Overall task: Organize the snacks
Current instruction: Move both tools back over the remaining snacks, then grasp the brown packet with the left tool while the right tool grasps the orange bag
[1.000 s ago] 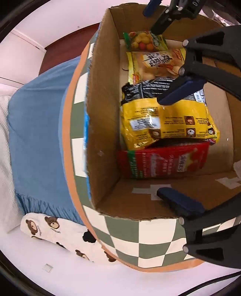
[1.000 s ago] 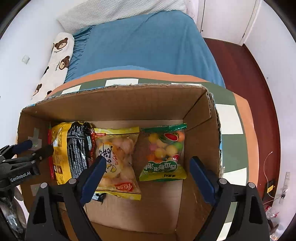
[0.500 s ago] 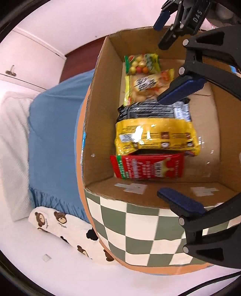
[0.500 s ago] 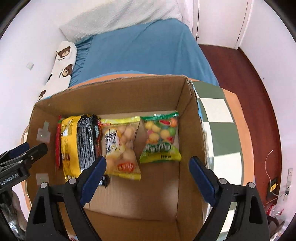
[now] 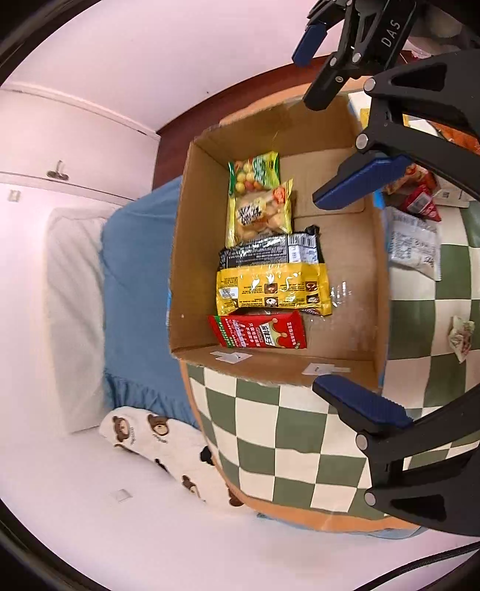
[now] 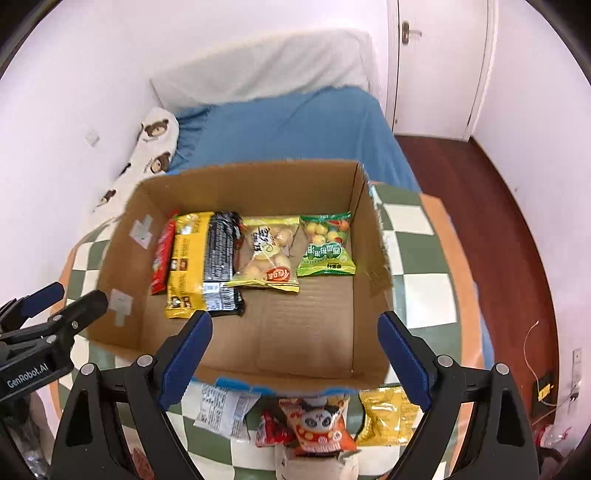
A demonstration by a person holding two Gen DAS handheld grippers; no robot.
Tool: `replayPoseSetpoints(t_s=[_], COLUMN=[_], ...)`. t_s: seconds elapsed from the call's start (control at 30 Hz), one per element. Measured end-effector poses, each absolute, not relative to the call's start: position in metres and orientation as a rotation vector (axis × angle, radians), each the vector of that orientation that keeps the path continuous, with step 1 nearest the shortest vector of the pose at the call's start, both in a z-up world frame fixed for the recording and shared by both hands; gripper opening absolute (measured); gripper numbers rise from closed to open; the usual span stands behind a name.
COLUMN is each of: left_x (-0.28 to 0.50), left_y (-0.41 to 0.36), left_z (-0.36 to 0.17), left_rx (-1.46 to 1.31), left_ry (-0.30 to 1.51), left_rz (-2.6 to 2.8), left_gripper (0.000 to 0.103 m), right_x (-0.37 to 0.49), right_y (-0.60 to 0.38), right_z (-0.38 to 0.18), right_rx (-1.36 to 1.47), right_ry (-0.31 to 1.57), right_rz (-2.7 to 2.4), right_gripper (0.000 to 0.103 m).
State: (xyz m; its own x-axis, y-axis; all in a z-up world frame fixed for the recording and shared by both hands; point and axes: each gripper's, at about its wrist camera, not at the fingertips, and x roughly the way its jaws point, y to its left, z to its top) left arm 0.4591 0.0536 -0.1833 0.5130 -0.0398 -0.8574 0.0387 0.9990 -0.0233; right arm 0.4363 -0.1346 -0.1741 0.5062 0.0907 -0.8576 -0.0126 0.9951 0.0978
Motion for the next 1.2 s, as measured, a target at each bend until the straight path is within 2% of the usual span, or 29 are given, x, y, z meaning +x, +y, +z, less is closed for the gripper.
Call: replayPoseSetpoints(t_s=[0.3,0.5,0.67,0.93,1.2], left_x=[0.405,0.373,0.345,0.302,0.271], left_y=[0.058,0.069,0.091,0.143,0.150], left_z=[-0.140,-0.148,-0.199,-0.322,-0.402], left_rx=[-0.023,-0.034,0.008,0.006,0.124], left_ry=[0.927,0.967,1.103,1.455,1.627], left_rz=[-0.058,-0.059,-0.010,0.106,0.113], left_gripper=[0.091,0.091,0.091,0.091,0.091], right_x=[0.373,0.335,0.303,0.254,0.234], right_y=[-0.133,-0.142,-0.171,-0.212,-0.230], right_z=[-0.130,-0.150,-0.209,-0.322,-0.372], right_rx=[0.117,0.180,0.294,0.538,0.638], right_ry=[0.959,1.048,1.224,1.461,1.512], right_rz=[0.101,0.106,0.032,-0.119,-0.258], right_gripper=[0.093,0.093,0.093,0.093,0.093])
